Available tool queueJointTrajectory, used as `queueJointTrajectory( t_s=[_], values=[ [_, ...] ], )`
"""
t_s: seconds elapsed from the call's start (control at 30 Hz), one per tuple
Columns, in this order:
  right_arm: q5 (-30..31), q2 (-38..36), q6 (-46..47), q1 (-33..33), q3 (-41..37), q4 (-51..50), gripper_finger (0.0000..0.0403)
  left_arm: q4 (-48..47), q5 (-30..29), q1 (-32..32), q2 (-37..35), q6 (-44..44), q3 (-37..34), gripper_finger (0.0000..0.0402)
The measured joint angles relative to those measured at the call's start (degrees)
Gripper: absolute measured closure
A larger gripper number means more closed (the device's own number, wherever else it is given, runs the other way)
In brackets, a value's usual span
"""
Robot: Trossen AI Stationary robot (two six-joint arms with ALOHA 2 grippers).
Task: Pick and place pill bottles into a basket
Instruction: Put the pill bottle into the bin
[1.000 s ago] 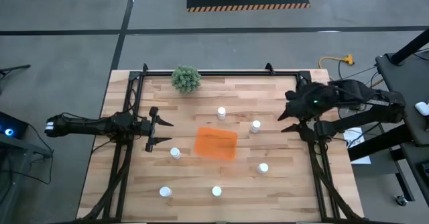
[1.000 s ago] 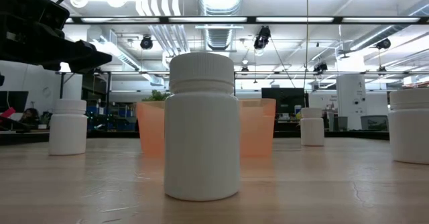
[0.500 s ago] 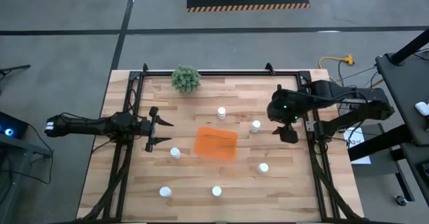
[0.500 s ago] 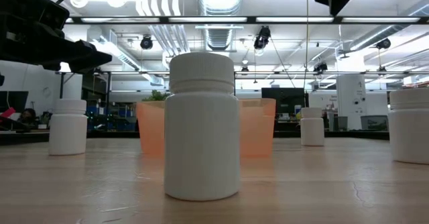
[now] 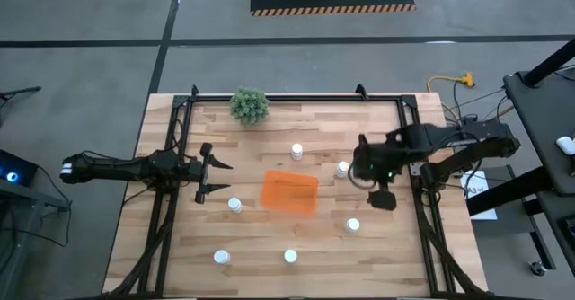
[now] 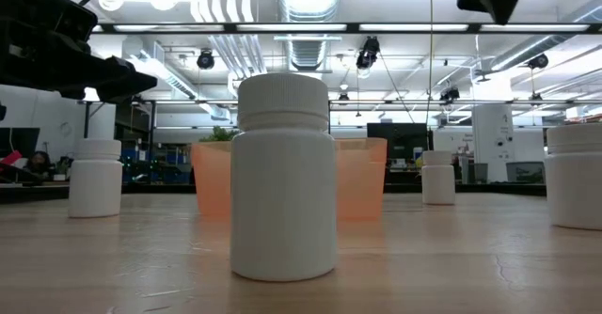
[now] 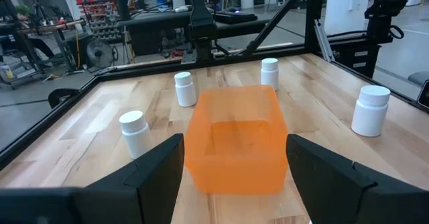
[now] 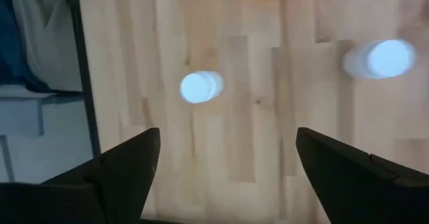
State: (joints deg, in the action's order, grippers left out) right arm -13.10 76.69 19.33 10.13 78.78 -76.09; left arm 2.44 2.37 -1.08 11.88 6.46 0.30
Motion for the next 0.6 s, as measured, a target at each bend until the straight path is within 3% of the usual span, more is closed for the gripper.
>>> queueJointTrajectory(
  t_s=[0.3, 0.6],
  values=[
    [4.01, 6.74, 3.65, 9.73, -0.04, 0.34, 0.0074, 0.09, -0.02, -0.02, 0.02, 0.00, 0.00, 0.0157],
    [6.20, 13.56, 3.68, 13.69, -0.07, 7.61, 0.0074, 0.09, -0.02, 0.00, 0.06, 0.00, 0.00, 0.0157]
  ],
)
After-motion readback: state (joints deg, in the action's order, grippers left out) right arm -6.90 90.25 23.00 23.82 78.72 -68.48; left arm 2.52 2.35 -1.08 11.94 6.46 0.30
